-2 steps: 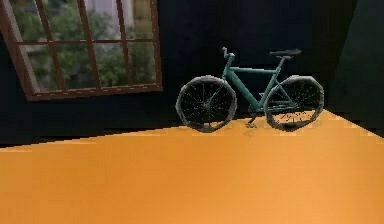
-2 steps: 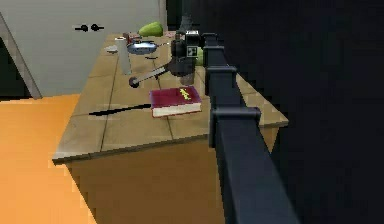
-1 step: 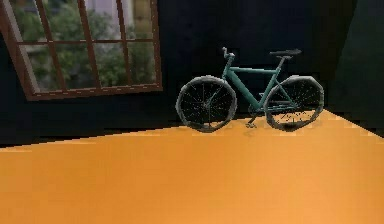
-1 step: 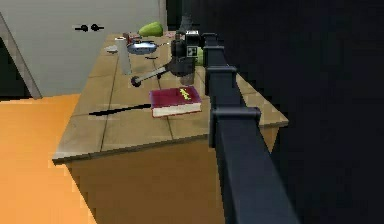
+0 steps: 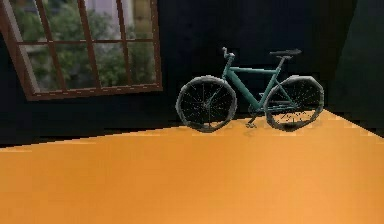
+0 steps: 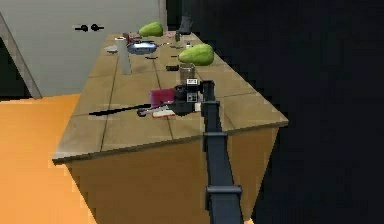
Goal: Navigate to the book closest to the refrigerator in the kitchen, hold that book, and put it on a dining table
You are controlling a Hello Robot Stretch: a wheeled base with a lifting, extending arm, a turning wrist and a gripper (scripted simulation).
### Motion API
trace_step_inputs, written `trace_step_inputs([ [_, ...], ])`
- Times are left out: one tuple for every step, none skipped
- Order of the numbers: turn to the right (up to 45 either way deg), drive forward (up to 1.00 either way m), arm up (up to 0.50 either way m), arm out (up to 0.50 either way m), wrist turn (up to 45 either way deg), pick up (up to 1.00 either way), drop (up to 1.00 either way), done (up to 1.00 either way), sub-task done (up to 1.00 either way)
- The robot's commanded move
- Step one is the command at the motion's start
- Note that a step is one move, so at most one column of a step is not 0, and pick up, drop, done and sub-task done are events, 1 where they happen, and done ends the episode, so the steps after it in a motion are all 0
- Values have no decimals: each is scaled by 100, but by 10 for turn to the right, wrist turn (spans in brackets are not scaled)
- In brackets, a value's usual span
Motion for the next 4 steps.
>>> trace_step_inputs([
  [0, 0, 0, 0, 0, 100, 0, 0, 0],
  [0, 0, 10, 0, 0, 0, 0, 0, 0],
  [0, 0, 4, 0, 0, 0, 0, 0, 0],
  [0, 0, 0, 0, -450, 0, 0, 0, 0],
])
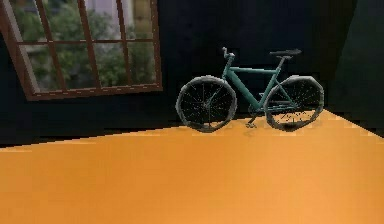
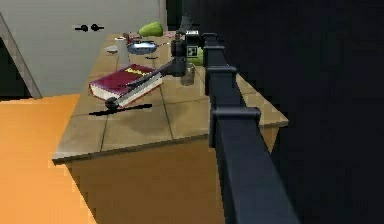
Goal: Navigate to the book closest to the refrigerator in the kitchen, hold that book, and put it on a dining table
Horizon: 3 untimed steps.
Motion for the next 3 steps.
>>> trace_step_inputs([
  [0, 0, 0, 0, -420, 0, 0, 0, 0],
  [0, 0, 0, -44, 0, 0, 0, 0, 0],
  [-450, 0, 0, 0, 0, 0, 0, 0, 0],
])
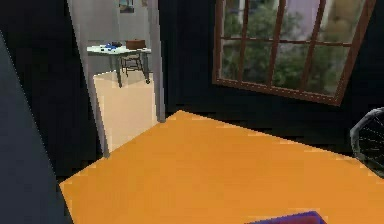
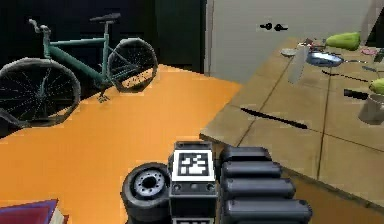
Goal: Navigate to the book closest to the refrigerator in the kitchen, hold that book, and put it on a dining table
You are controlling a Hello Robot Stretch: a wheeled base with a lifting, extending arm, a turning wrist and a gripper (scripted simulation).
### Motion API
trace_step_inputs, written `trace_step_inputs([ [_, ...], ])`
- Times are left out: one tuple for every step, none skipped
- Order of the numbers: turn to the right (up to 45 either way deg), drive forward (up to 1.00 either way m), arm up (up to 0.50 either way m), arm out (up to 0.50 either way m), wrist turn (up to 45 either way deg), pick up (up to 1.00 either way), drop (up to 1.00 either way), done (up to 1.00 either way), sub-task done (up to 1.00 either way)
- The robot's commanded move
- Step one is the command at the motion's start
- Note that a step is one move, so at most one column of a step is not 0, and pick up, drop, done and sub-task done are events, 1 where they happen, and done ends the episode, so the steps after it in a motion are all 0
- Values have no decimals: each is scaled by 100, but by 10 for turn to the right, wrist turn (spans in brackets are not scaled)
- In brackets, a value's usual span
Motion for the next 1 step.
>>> trace_step_inputs([
  [-120, 0, 0, 0, 0, 0, 0, 0, 0],
])
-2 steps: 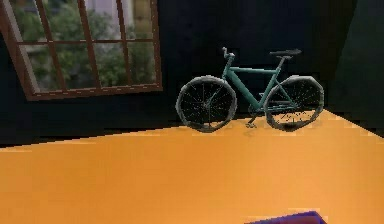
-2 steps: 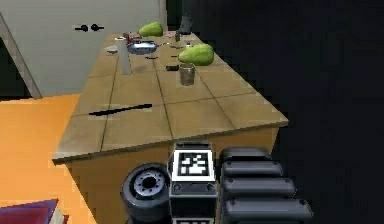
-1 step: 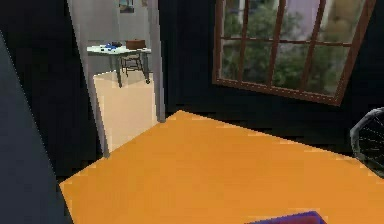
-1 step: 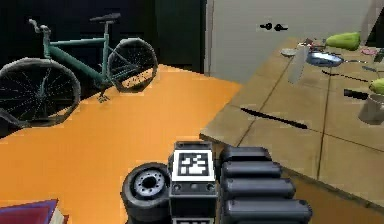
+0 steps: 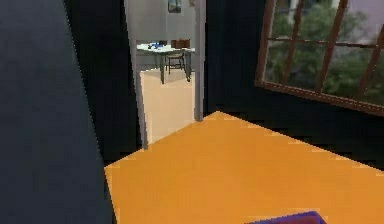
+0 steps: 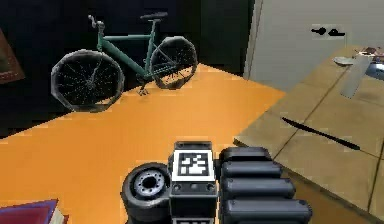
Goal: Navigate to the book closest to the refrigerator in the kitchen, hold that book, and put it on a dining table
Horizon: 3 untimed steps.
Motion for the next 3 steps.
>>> trace_step_inputs([
  [0, 100, 0, 0, 0, 0, 0, 0, 0],
  [0, 100, 0, 0, 0, 0, 0, 0, 0],
  [-60, 0, 0, 0, 0, 0, 0, 0, 0],
])
